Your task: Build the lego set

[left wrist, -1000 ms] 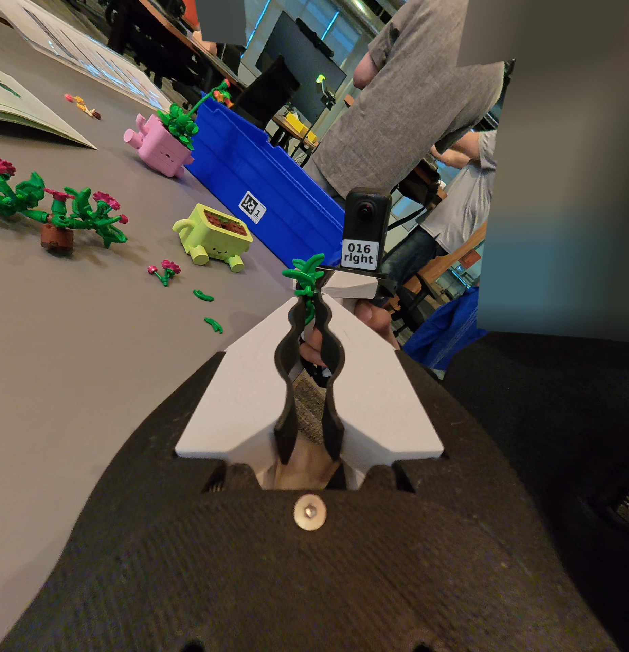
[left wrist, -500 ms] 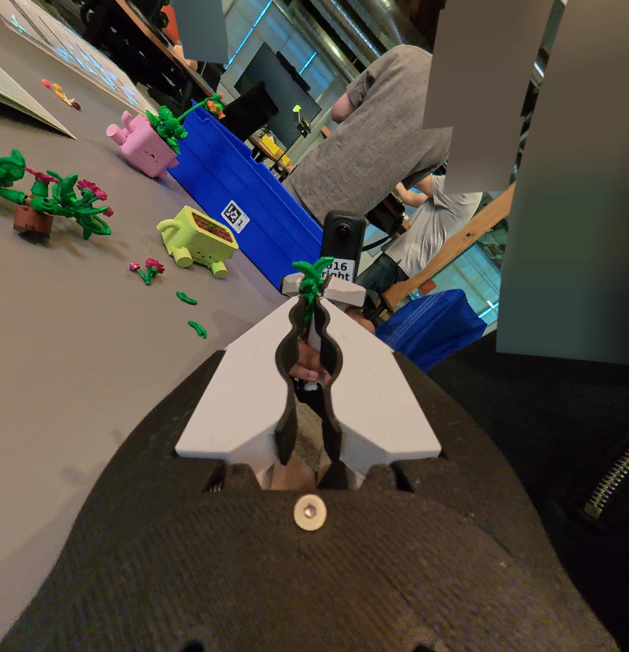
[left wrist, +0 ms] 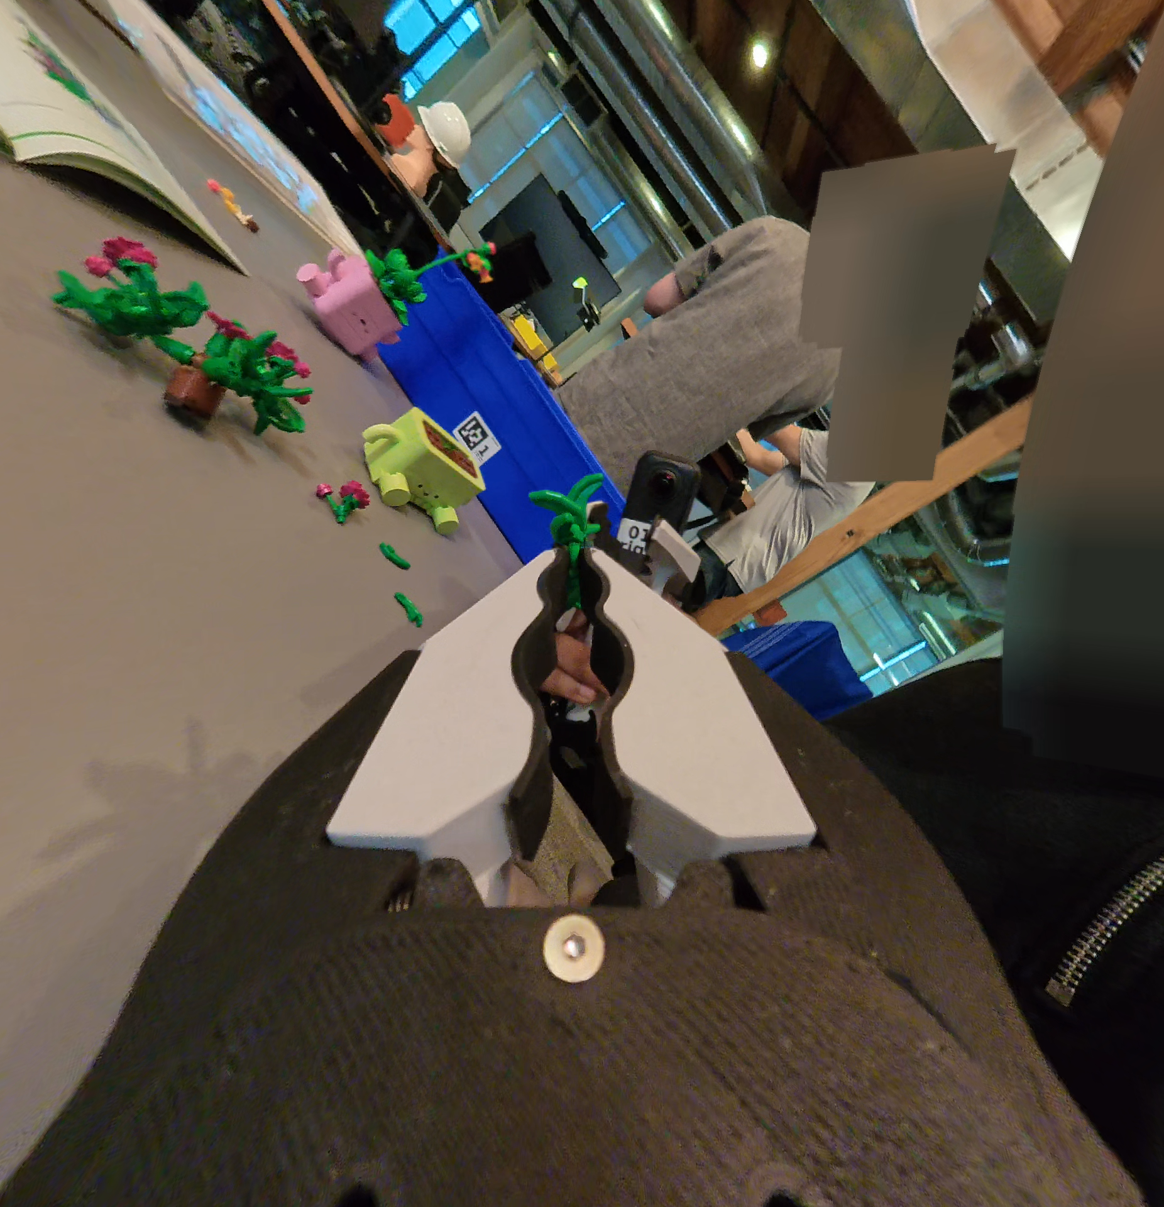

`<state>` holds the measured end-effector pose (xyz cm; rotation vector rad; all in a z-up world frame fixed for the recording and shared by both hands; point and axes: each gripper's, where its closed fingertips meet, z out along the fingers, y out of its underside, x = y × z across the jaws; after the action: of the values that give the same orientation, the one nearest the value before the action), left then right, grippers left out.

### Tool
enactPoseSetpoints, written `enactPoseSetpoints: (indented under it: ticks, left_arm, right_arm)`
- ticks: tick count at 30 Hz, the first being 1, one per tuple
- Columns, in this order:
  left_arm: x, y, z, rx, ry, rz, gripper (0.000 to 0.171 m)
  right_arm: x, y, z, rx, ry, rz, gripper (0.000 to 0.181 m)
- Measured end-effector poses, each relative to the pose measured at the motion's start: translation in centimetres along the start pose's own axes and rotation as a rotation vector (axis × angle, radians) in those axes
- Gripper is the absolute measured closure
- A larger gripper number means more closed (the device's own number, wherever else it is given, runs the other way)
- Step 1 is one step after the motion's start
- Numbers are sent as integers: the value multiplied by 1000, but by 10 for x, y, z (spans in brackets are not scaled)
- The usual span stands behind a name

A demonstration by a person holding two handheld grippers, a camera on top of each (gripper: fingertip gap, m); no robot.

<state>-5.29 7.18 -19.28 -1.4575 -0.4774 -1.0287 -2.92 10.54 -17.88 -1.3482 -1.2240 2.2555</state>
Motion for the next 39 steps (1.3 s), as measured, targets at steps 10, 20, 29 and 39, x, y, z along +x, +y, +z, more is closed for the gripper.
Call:
enactPoseSetpoints:
  ticks: [10,20,29,39]
  left_arm:
    - [-15,-12,-9,16,-55,-3,170]
    - [-45,-32,10,-122,-126,175,171]
    - [-73,-42,42,-302,-36,115,170]
    - [-63,-48,43,-236,78,141,171]
  right_arm:
    - [57,-20,-55,-196,529,-462,165]
    - [90,-9,-66,-370,696,-496,163]
    - [113,7,-47,-521,724,-508,169]
    - [104,2,-45,-465,664,-484,178]
